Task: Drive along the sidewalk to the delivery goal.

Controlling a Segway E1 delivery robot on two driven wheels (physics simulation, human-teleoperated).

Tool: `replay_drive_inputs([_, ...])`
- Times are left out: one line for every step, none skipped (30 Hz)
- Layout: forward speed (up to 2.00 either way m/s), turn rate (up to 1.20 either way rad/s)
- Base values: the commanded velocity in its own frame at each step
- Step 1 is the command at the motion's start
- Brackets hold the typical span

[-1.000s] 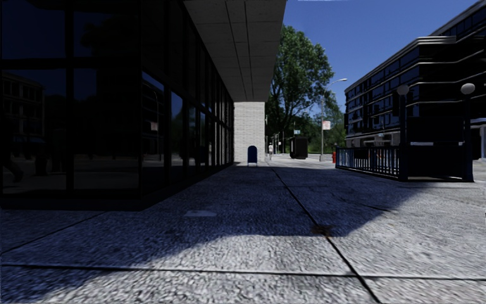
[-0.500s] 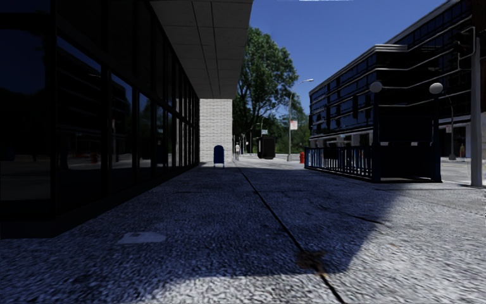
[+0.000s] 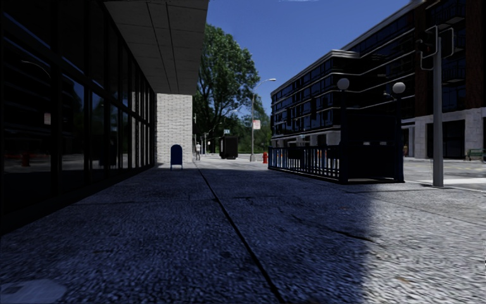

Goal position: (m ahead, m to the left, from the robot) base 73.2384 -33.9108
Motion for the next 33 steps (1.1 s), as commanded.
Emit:
replay_drive_inputs([1.33,-0.52])
replay_drive_inputs([1.32,-0.52])
replay_drive_inputs([1.31,-0.53])
replay_drive_inputs([1.31,-0.54])
replay_drive_inputs([1.3,-0.54])
replay_drive_inputs([1.3,-0.54])
replay_drive_inputs([1.3,-0.55])
replay_drive_inputs([1.3,-0.55])
replay_drive_inputs([1.3,-0.55])
replay_drive_inputs([1.3,-0.55])
replay_drive_inputs([1.3,-0.55])
replay_drive_inputs([1.3,-0.55])
replay_drive_inputs([1.3,-0.55])
replay_drive_inputs([1.31,-0.55])
replay_drive_inputs([1.31,-0.55])
replay_drive_inputs([1.31,-0.55])
replay_drive_inputs([1.31,-0.55])
replay_drive_inputs([1.31,-0.55])
replay_drive_inputs([1.32,-0.55])
replay_drive_inputs([1.32,-0.55])
replay_drive_inputs([1.32,-0.55])
replay_drive_inputs([1.32,-0.55])
replay_drive_inputs([1.33,-0.55])
replay_drive_inputs([1.33,-0.55])
replay_drive_inputs([1.33,-0.55])
replay_drive_inputs([1.33,-0.55])
replay_drive_inputs([1.33,-0.55])
replay_drive_inputs([1.33,-0.55])
replay_drive_inputs([1.33,-0.55])
replay_drive_inputs([1.33,-0.55])
replay_drive_inputs([1.33,-0.55])
replay_drive_inputs([1.33,-0.55])
replay_drive_inputs([1.33,-0.55])
